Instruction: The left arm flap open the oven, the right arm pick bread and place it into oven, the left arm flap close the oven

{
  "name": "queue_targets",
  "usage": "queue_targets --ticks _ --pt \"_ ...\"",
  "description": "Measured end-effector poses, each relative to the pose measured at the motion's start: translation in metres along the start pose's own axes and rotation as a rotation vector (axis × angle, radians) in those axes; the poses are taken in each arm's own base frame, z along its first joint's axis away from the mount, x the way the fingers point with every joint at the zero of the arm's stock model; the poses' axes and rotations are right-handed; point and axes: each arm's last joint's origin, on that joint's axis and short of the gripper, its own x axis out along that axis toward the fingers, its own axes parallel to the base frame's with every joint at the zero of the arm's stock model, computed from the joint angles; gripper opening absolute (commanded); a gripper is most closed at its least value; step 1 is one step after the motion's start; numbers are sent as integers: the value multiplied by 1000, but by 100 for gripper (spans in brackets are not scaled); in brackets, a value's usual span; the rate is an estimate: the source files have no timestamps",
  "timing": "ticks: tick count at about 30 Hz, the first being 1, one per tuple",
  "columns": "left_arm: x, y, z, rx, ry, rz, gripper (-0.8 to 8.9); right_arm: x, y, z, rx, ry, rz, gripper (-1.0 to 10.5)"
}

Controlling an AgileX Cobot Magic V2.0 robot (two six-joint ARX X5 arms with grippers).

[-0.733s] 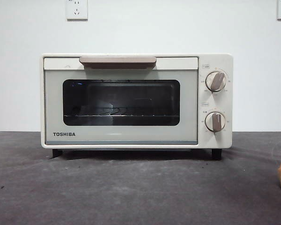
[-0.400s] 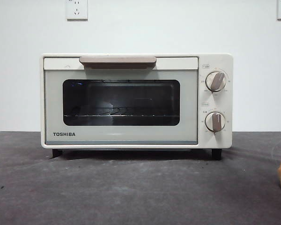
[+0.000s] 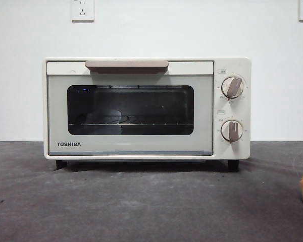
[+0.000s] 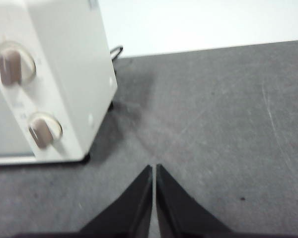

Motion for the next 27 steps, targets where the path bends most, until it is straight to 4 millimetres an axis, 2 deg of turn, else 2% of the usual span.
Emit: queue_targets --ticks 2,5,7,11,17,21,24,27 --pt "0 0 0 -49 9 1 16 -2 1 6 26 -17 3 6" --pt "0 -1 8 -137 17 1 16 -7 5 27 61 -65 13 6" --pt "-3 -4 24 -182 -7 -5 16 -12 9 45 86 -95 21 6" --pt "-10 -11 68 -218 -69 -26 16 -18 15 75 117 -80 23 6" --pt "-16 -22 131 -189 29 -67 16 -26 27 123 128 -2 101 6" --pt "-15 -34 171 -144 59 -192 16 -32 35 153 115 55 191 6" --pt "-12 -44 186 -128 114 -313 16 -35 41 171 102 107 254 6" --pt "-7 -55 193 -101 197 -435 16 -38 46 185 81 166 321 6"
